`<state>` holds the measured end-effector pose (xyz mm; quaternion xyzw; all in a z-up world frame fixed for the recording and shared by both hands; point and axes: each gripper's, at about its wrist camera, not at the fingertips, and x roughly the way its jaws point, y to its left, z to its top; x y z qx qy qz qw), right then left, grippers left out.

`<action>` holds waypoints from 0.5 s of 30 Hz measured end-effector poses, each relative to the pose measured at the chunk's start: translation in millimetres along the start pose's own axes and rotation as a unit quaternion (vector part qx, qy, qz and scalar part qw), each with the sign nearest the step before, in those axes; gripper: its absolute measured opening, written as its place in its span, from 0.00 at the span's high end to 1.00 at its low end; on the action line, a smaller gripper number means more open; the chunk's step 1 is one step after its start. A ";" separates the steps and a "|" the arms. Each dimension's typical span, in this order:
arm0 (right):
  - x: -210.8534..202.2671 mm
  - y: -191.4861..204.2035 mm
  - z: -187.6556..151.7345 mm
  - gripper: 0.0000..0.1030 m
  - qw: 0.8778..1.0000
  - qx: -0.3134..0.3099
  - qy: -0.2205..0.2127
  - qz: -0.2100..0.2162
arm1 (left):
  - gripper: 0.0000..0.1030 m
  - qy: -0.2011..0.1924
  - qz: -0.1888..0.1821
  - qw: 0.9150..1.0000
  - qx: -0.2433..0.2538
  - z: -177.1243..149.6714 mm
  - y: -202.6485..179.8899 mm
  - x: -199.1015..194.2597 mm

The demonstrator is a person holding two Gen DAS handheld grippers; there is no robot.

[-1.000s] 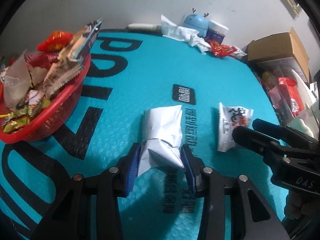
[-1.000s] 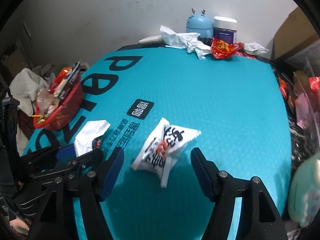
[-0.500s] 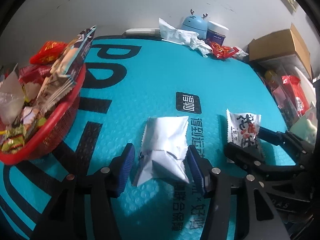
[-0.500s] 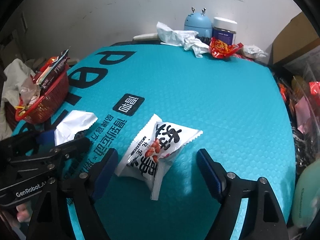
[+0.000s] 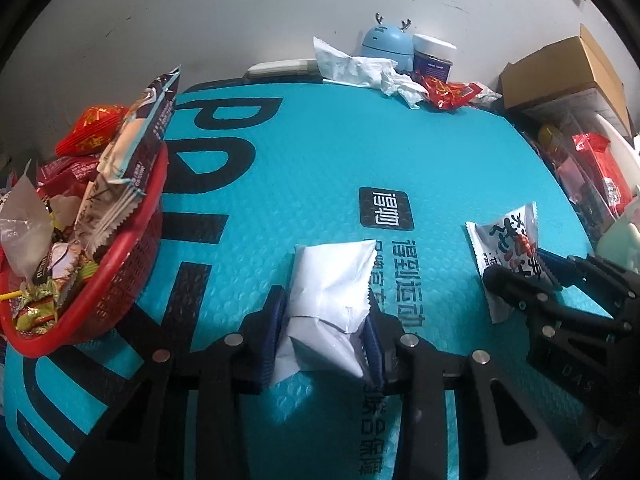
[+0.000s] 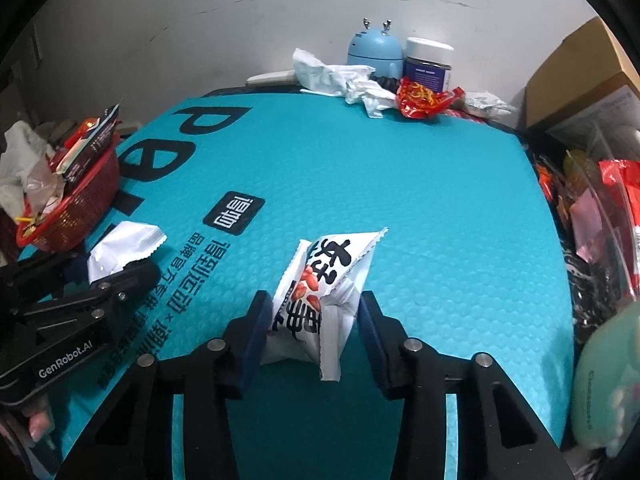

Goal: Organize snacks
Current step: 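Lift both white packets and carry them toward the red basket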

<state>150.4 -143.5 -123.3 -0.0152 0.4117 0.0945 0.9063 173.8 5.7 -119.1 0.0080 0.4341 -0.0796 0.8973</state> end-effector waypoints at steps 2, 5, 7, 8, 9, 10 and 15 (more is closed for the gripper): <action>-1.0 0.1 0.1 0.62 1.000 0.001 0.001 0.002 | 0.66 0.003 -0.004 1.000 -0.002 -1.8 0.4 -2.1; -4.3 1.4 -1.0 0.63 1.000 0.002 0.005 0.013 | 0.66 0.009 -0.015 1.000 -0.007 -5.5 0.6 -7.4; -7.6 1.7 -3.0 0.63 1.000 0.010 0.010 0.029 | 0.66 0.011 -0.019 1.000 -0.011 -8.6 0.7 -12.2; -10.2 2.2 -4.3 0.63 0.999 0.013 0.010 0.035 | 0.66 0.015 -0.021 1.000 -0.013 -9.7 0.4 -13.9; -13.5 3.5 -6.0 0.63 0.999 0.014 0.009 0.041 | 0.66 0.016 -0.024 0.999 -0.016 -11.6 0.6 -16.3; -16.3 5.1 -7.5 0.63 0.999 0.012 0.008 0.044 | 0.66 0.016 -0.026 0.999 -0.018 -14.3 0.8 -19.6; -31.7 13.9 -19.5 0.63 0.998 0.012 0.008 0.061 | 0.66 0.012 -0.032 0.999 -0.020 -26.4 0.8 -38.5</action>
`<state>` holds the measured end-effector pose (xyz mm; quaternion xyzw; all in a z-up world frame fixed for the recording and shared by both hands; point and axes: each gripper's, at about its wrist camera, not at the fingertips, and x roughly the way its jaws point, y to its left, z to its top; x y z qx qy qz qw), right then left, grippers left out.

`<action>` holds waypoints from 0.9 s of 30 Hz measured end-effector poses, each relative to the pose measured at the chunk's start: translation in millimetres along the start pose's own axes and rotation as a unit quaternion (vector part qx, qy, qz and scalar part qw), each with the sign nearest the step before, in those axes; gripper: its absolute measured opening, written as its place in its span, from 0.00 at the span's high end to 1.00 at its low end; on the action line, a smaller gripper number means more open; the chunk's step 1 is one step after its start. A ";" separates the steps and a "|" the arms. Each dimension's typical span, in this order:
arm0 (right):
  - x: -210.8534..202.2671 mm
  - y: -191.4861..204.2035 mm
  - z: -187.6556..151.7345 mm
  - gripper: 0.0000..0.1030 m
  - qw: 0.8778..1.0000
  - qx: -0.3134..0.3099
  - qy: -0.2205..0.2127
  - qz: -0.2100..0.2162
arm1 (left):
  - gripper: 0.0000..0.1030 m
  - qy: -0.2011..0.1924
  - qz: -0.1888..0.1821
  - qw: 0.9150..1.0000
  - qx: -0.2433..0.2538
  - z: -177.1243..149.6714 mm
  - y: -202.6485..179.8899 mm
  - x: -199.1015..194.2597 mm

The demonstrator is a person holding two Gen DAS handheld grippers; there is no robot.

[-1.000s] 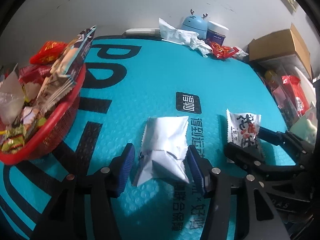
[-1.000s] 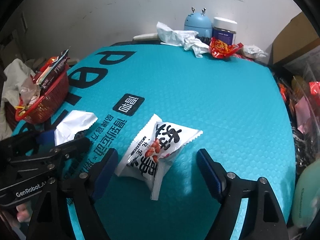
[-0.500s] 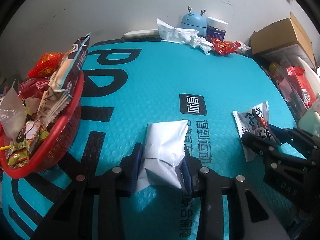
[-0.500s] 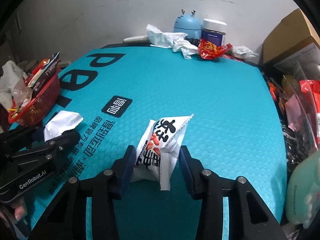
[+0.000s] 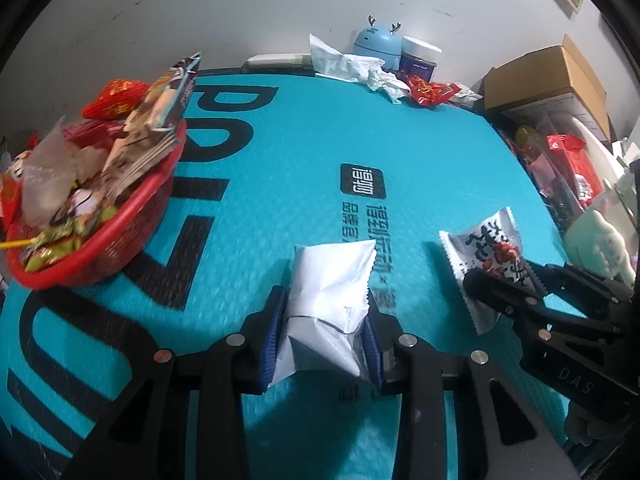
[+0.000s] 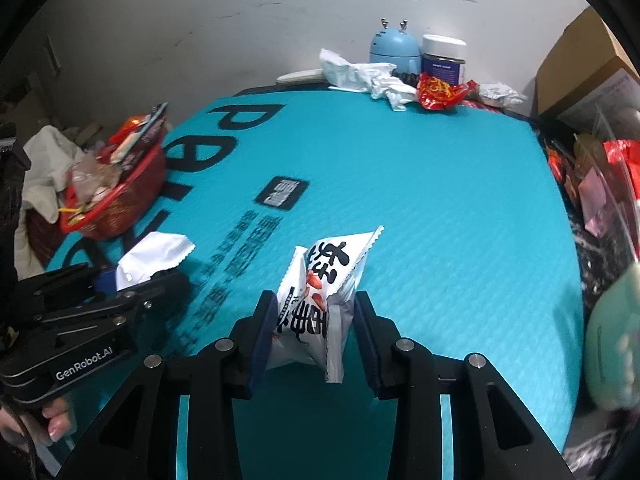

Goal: Organize snacks
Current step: 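Lift both white packets and carry them toward the red basket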

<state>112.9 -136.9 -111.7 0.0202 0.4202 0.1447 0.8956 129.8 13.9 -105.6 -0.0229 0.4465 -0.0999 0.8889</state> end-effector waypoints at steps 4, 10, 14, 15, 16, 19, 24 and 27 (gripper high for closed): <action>-12.4 11.6 -10.3 0.63 1.000 -0.006 0.000 0.017 | 0.66 -0.005 -0.010 1.000 -0.005 -11.0 0.7 -16.8; -34.3 27.0 -21.1 0.63 0.999 -0.020 -0.010 0.032 | 0.66 -0.022 -0.019 0.999 -0.019 -26.2 2.5 -45.4; -49.7 37.8 -29.0 0.63 0.999 -0.029 -0.016 0.043 | 0.66 -0.037 -0.017 0.999 -0.022 -34.8 4.3 -66.5; -53.8 40.9 -31.0 0.63 0.998 -0.031 -0.017 0.047 | 0.66 -0.040 -0.016 0.999 -0.023 -36.4 4.8 -71.1; -57.2 44.1 -32.5 0.63 0.998 -0.034 -0.018 0.050 | 0.66 -0.044 -0.015 0.999 -0.025 -38.6 5.8 -76.8; -70.1 55.4 -35.7 0.63 0.997 -0.047 -0.025 0.063 | 0.66 -0.056 -0.011 0.998 -0.032 -43.5 10.2 -92.2; -88.3 72.5 -36.0 0.63 0.994 -0.058 -0.038 0.088 | 0.66 -0.079 -0.004 0.996 -0.041 -49.6 18.3 -118.9; -97.7 82.5 -35.0 0.63 0.991 -0.065 -0.047 0.105 | 0.66 -0.095 0.004 0.994 -0.047 -51.5 23.5 -132.6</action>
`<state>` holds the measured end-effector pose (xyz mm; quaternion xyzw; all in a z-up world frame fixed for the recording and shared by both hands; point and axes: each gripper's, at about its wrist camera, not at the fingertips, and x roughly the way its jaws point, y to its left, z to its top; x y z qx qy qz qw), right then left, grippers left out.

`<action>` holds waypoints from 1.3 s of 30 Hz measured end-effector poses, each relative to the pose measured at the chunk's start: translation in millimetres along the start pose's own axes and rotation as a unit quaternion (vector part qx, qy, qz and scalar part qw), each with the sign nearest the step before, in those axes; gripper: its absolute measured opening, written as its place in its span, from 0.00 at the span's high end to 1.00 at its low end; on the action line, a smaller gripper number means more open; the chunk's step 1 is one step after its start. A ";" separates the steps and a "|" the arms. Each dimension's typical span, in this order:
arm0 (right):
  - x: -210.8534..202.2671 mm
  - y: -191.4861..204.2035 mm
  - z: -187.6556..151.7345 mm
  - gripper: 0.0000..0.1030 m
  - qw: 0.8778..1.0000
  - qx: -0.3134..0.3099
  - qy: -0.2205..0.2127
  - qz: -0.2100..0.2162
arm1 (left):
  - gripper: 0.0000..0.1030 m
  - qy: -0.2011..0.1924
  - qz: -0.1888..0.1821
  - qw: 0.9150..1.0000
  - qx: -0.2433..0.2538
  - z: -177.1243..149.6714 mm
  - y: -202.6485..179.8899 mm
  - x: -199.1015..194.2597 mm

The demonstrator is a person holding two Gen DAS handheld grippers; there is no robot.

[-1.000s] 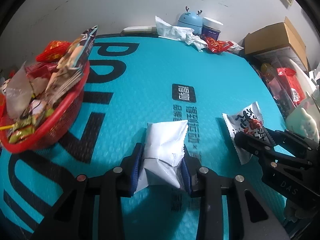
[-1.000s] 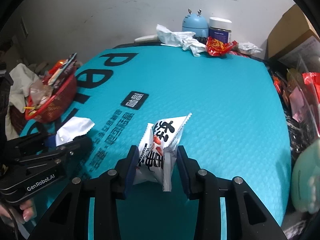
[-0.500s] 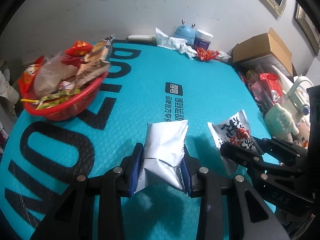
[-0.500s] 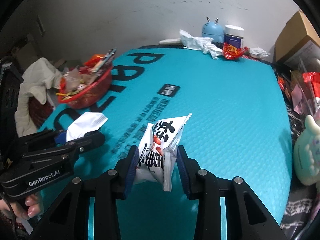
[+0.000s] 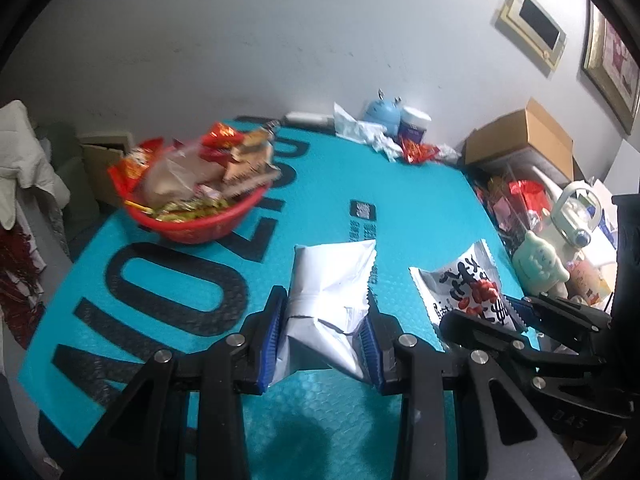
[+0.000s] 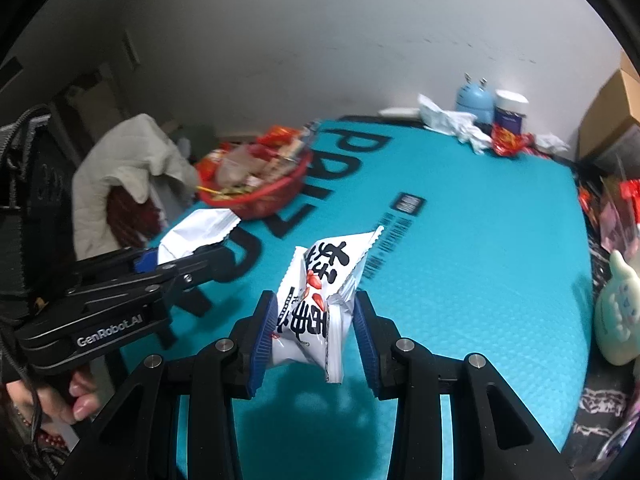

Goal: Organize snacks
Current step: 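Lift both white packets and carry them toward the red basket, then lower both packets into the basket and open both tools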

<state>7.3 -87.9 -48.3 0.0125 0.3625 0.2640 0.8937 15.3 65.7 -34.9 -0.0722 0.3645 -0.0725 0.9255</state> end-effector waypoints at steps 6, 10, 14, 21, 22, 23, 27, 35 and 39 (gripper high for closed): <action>-5.8 20.9 12.4 0.63 0.999 -0.018 -0.011 0.032 | 0.66 -0.027 0.010 0.999 -0.016 4.0 11.5 -26.3; -10.0 33.9 25.0 0.63 0.998 -0.037 -0.021 0.046 | 0.66 -0.045 0.016 0.999 -0.027 10.1 20.5 -41.5; -12.1 45.4 40.1 0.63 0.996 -0.056 -0.032 0.055 | 0.66 -0.060 0.021 0.997 -0.032 17.8 29.9 -54.3; -3.6 58.4 69.1 0.63 0.994 -0.080 -0.039 0.063 | 0.66 -0.084 0.033 0.995 -0.042 37.4 51.2 -65.6; -1.0 59.1 73.1 0.63 0.994 -0.081 -0.040 0.062 | 0.66 -0.086 0.034 0.995 -0.044 41.0 54.9 -65.5; 2.2 59.6 77.4 0.63 0.994 -0.082 -0.040 0.061 | 0.66 -0.087 0.035 0.995 -0.045 44.1 58.0 -64.8; 18.3 60.5 95.5 0.63 0.994 -0.086 -0.040 0.060 | 0.66 -0.091 0.042 0.994 -0.051 58.3 71.2 -59.3; 55.7 62.4 127.8 0.63 0.993 -0.101 -0.041 0.052 | 0.66 -0.098 0.058 0.992 -0.057 85.3 97.0 -43.7; 79.3 61.7 139.2 0.63 0.992 -0.103 -0.038 0.060 | 0.66 -0.103 0.062 0.991 -0.057 97.7 107.4 -34.2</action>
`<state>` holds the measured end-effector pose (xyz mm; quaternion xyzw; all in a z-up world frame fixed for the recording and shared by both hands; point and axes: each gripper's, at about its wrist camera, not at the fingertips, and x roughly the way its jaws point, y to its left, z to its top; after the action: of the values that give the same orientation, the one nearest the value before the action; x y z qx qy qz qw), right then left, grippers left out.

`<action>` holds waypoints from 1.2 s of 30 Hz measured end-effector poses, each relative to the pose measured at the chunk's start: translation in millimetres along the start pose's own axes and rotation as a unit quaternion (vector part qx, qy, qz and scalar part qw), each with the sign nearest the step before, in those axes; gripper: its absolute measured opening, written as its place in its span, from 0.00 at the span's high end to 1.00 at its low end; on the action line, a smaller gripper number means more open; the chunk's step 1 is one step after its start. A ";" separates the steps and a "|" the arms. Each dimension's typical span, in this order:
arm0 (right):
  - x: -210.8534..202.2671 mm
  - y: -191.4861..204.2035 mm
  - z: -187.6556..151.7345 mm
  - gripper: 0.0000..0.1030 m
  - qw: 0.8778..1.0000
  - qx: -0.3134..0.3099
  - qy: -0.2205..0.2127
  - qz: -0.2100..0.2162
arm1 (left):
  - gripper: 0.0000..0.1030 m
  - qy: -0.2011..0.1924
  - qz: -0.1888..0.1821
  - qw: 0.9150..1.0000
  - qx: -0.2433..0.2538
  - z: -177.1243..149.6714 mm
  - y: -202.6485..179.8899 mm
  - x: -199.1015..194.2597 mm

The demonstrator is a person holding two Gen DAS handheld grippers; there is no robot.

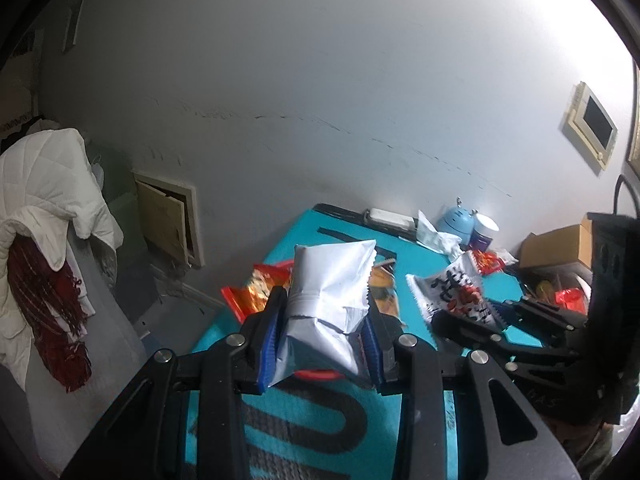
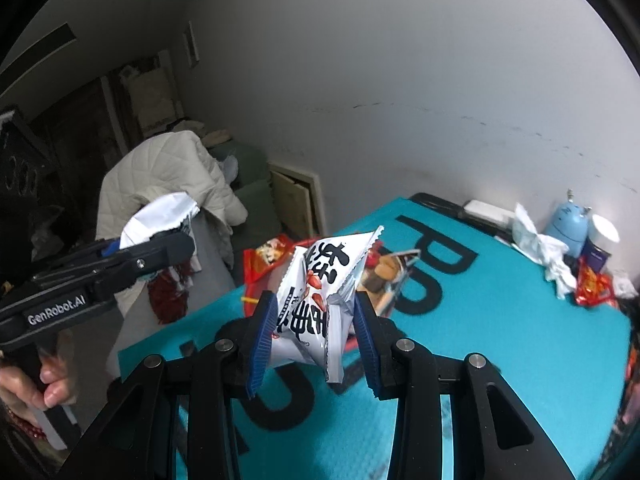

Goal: Organize snacks
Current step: 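Lower both packets into the basket and open both tools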

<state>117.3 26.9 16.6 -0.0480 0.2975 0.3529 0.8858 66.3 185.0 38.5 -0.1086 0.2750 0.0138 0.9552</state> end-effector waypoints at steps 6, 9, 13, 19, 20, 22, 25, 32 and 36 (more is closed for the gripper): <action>38.9 -4.9 3.4 0.63 1.000 -0.003 0.019 0.008 | 0.66 0.007 0.007 1.000 -0.001 8.4 12.0 26.5; 57.1 -5.7 0.3 0.63 1.000 -0.003 0.030 0.007 | 0.66 0.016 0.009 1.000 -0.005 7.2 16.6 38.3; 75.8 -4.1 -4.7 0.63 0.999 -0.009 0.038 0.006 | 0.66 0.030 0.011 0.999 -0.012 2.5 23.0 53.4; 99.5 -8.7 -16.1 0.55 0.998 -0.005 0.063 0.012 | 0.66 0.044 0.016 0.999 -0.014 -2.5 28.5 66.9; 102.2 -10.1 -18.7 0.49 0.997 -0.005 0.071 0.017 | 0.66 0.045 0.017 0.999 -0.012 -3.3 28.5 68.3; 100.2 -10.2 -20.4 0.48 0.998 -0.008 0.067 0.020 | 0.66 0.049 0.015 0.999 -0.011 -4.6 27.4 71.2; 94.5 -7.6 -21.0 0.42 0.998 -0.018 0.063 0.017 | 0.66 0.052 0.011 0.999 -0.012 -5.1 27.1 73.2; 81.8 -14.4 -21.7 0.40 0.998 -0.009 0.056 0.011 | 0.66 0.048 0.011 0.999 -0.003 -2.9 24.0 74.6; 74.9 -17.8 -17.3 0.40 0.999 -0.010 0.050 0.003 | 0.66 0.052 0.008 0.999 0.004 1.4 19.2 81.4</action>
<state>163.4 53.1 -41.8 -0.0733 0.3382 0.3554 0.8683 134.4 201.3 -7.2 -0.1032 0.3253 0.0146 0.9399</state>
